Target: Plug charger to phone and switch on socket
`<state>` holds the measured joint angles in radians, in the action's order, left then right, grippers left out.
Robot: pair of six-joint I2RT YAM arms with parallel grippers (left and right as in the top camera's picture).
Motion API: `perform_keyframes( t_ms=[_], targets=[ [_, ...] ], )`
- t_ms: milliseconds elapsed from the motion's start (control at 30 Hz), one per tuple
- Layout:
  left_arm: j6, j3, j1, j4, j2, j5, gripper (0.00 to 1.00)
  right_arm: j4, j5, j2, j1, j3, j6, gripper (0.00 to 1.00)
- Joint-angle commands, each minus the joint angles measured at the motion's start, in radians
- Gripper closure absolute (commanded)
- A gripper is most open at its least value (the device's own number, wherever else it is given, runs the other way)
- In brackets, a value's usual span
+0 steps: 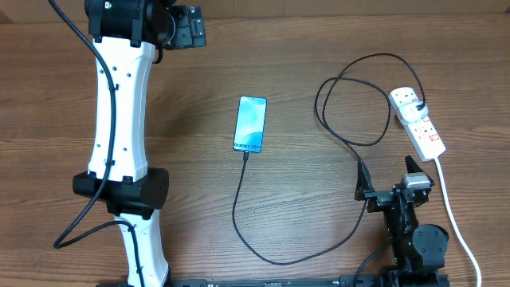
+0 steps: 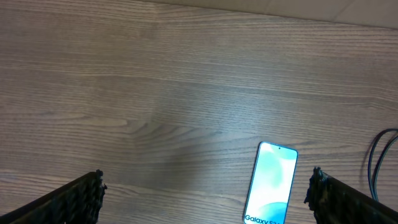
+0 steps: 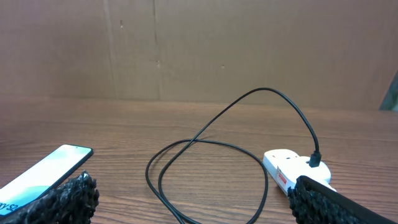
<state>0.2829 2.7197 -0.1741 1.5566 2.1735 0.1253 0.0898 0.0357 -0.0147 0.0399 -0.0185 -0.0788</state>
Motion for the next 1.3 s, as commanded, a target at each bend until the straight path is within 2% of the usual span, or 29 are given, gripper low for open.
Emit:
perform_keyframes(
  t_ms=[0, 700, 833, 967, 1267],
  targets=[
    [0.010, -0.001, 0.003, -0.001, 0.009, 0.013, 0.00, -0.006, -0.009, 0.012, 0.005, 0.010, -0.004, 0.00],
    [0.009, -0.002, -0.001, 0.034, 0.008, 0.013, 0.00, -0.006, -0.009, 0.012, 0.005, 0.010, -0.004, 0.00],
    [0.010, -0.051, -0.011, 0.039, -0.004, 0.013, 0.00, -0.006, -0.009, 0.012, 0.005, 0.010, -0.004, 0.00],
    [0.023, -0.208, -0.021, -0.011, -0.058, 0.010, 0.00, -0.006, -0.009, 0.012, 0.005, 0.010, -0.004, 0.00],
    [0.031, -0.714, -0.052, -0.338, -0.336, 0.016, 0.00, -0.006, -0.009, 0.012, 0.005, 0.010, -0.004, 0.00]
  ],
)
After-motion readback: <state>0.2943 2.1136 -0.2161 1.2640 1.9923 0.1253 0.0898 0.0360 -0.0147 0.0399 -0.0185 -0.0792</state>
